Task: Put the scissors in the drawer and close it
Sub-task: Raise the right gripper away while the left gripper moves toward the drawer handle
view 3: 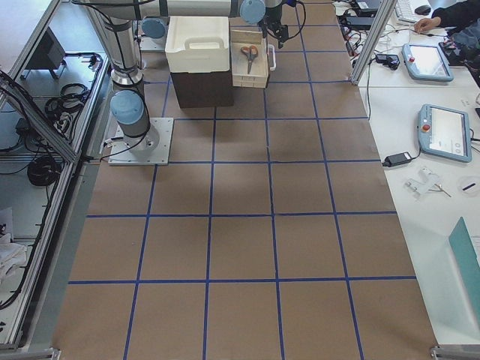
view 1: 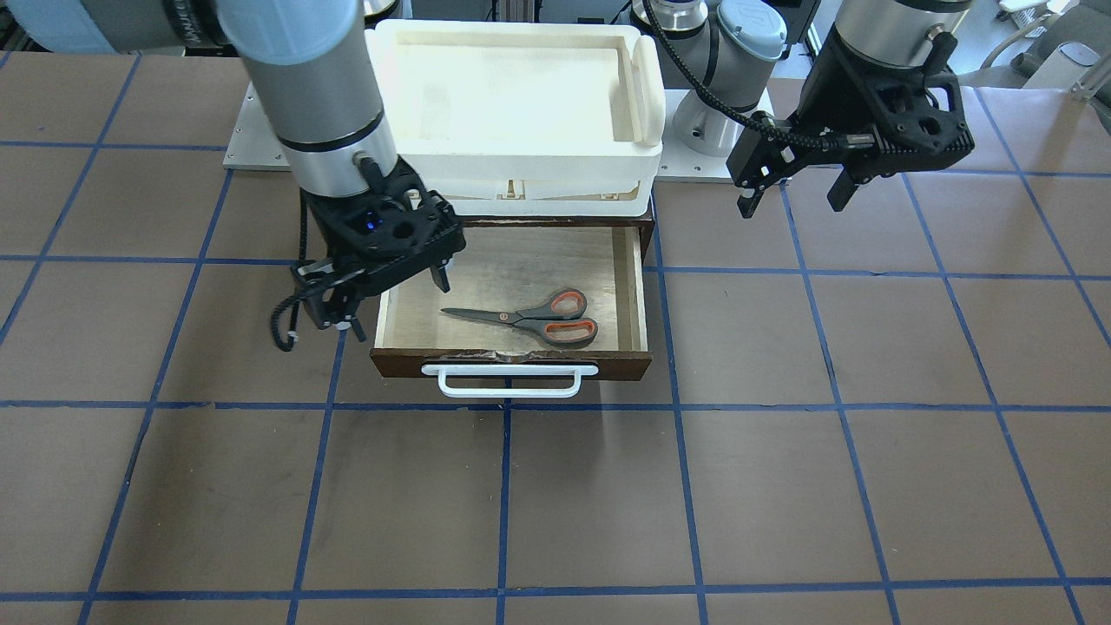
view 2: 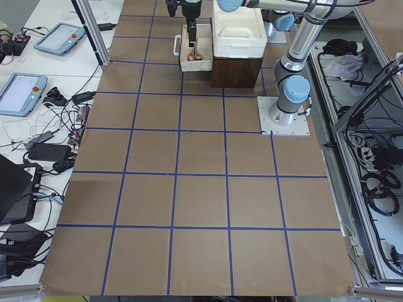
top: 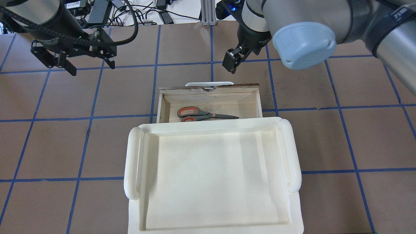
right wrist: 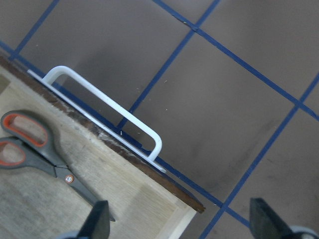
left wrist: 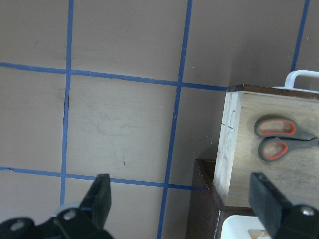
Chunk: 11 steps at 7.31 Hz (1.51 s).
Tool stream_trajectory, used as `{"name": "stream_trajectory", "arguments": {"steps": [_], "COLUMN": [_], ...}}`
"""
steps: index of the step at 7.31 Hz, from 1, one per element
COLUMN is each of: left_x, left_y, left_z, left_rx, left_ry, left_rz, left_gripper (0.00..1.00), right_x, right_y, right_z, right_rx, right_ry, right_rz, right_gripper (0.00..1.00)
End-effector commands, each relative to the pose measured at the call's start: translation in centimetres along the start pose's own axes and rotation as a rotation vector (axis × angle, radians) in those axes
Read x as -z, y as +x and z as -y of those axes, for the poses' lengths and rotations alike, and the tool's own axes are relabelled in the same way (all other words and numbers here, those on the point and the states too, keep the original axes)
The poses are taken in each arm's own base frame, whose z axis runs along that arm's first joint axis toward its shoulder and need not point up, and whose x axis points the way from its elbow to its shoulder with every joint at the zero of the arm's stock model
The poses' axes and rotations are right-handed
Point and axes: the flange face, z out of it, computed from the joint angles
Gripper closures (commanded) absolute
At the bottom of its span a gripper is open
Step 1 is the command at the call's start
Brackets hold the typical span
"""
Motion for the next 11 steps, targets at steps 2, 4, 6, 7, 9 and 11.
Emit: {"name": "stream_trajectory", "arguments": {"steps": [2, 4, 6, 7, 9, 11], "left_x": [-1.7, -5.8, -11.2, -12.7, -15.9, -18.9], "left_y": [3.3, 7.6, 12.4, 14.4, 17.9, 19.5], "left_z": [4.5, 6.3, 8.8, 9.7, 10.9, 11.6], "left_rx": [0.043, 0.046, 0.02, 0.009, 0.048, 0.1], "left_ry": [-0.019, -0.034, -0.025, -0.041, -0.066, -0.1], "left_rz": [0.001, 0.003, 0.006, 0.007, 0.015, 0.024], "left_gripper": [0.0, 0.0, 0.0, 0.0, 0.0, 0.0], "right_x": [0.9, 5.6, 5.0, 4.5, 4.6, 4.7], "right_y": [7.1, 7.8, 7.8, 7.8, 8.0, 7.8], "right_z": [-3.3, -6.5, -6.6, -6.8, -6.9, -7.0], "right_rx": [-0.342, -0.415, -0.416, -0.416, -0.421, -0.423], "right_ry": [-0.087, -0.087, -0.101, -0.109, -0.111, -0.114], "right_rz": [-0.039, -0.097, -0.083, -0.092, -0.093, -0.079], "right_gripper": [0.0, 0.0, 0.0, 0.0, 0.0, 0.0]}}
